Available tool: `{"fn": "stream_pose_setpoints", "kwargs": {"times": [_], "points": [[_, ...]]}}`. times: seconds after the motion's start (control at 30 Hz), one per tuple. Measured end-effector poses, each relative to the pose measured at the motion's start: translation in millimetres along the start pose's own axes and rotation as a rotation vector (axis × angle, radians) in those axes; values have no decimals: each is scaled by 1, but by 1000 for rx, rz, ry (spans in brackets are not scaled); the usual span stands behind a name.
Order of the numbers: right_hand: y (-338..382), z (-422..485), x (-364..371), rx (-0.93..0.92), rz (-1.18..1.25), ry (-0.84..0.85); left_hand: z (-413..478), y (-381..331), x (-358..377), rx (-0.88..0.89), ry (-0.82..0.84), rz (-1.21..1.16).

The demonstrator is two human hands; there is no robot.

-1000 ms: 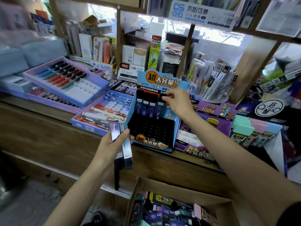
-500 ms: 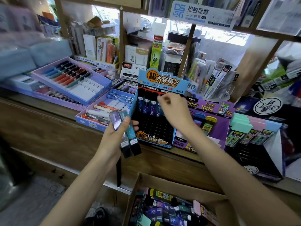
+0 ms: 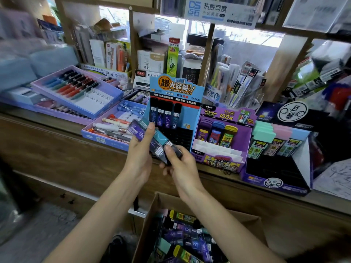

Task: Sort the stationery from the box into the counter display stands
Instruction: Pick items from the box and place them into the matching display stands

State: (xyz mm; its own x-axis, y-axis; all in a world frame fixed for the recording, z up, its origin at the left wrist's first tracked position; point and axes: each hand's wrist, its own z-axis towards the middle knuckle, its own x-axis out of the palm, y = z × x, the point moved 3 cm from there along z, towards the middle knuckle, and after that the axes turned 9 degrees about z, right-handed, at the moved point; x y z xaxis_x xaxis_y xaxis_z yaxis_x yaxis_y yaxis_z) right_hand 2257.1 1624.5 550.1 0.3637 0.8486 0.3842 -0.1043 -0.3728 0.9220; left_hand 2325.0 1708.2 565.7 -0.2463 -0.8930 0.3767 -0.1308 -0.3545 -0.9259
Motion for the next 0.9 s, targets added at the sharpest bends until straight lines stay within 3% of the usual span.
{"fn": "stream_pose_setpoints", "kwargs": {"times": [0.13,0.3,0.43,0.6,0.7,0.8,0.9], "points": [[18,4,-22,-57,-178,44,3,-3,-6,-95,143,-33],[47,13,-45,-9,-361,227,4,-1,-19,-221,339,156],[69,20,-54,-50,-585,334,2,-2,-26,-223,416,159],[91,24,-49,-24,-843,552,-1,-25,-18,-5,675,779],[94,25,-34,-12,-903,666,-8,-28,4,-7,890,962],[97,28,-25,-27,-924,676,-11,-24,10,-77,923,910],[95,32,-22,-66,-868,584,-11,-20,7,-24,847,798]]}}
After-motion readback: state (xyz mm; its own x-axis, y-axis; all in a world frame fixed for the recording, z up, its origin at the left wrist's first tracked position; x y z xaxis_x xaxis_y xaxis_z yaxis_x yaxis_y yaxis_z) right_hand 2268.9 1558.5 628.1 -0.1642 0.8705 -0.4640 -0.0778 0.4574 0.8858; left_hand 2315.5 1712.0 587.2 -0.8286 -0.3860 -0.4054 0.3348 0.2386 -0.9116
